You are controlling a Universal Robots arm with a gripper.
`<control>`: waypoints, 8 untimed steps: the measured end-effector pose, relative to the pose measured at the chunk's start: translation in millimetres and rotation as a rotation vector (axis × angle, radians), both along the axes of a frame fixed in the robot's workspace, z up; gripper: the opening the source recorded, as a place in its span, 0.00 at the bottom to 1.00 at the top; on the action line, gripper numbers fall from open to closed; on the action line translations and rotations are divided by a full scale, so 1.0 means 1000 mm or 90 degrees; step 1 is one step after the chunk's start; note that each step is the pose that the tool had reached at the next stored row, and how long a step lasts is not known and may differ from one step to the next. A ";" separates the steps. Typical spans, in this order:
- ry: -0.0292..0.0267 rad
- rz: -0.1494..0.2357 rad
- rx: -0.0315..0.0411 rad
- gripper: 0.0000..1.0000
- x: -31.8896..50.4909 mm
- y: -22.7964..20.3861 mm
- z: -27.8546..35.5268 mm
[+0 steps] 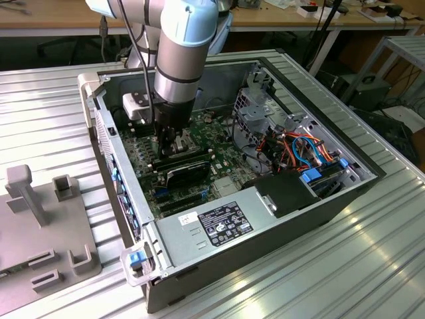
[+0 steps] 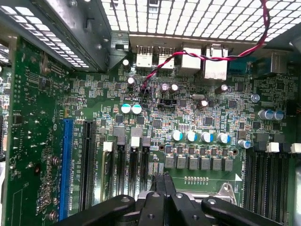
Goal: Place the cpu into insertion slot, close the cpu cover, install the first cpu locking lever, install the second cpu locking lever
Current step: 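Install the second cpu locking lever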
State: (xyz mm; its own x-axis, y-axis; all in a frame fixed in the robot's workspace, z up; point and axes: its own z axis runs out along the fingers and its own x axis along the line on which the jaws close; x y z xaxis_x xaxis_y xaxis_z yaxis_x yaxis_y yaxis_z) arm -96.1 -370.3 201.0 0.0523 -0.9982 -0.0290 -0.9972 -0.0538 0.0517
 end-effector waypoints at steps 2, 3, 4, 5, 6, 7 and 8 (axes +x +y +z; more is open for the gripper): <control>0.0000 0.000 -0.0004 0.11 0.0000 -0.0011 0.0003; -0.0001 0.000 -0.0004 0.11 0.0000 -0.0013 0.0007; -0.0002 0.000 -0.0003 0.11 0.0000 -0.0013 0.0014; -0.0005 0.000 -0.0002 0.11 0.0001 -0.0012 0.0040; 0.0001 0.000 -0.0007 0.11 0.0001 -0.0012 0.0111; 0.0000 0.000 -0.0007 0.11 0.0000 -0.0012 0.0132; 0.0000 0.000 -0.0008 0.11 0.0000 -0.0011 0.0141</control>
State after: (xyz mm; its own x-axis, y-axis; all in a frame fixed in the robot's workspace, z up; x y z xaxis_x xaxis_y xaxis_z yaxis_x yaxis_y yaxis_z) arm -96.1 -371.4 215.1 0.0524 -0.9982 -0.0277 -0.9972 -0.0538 0.0518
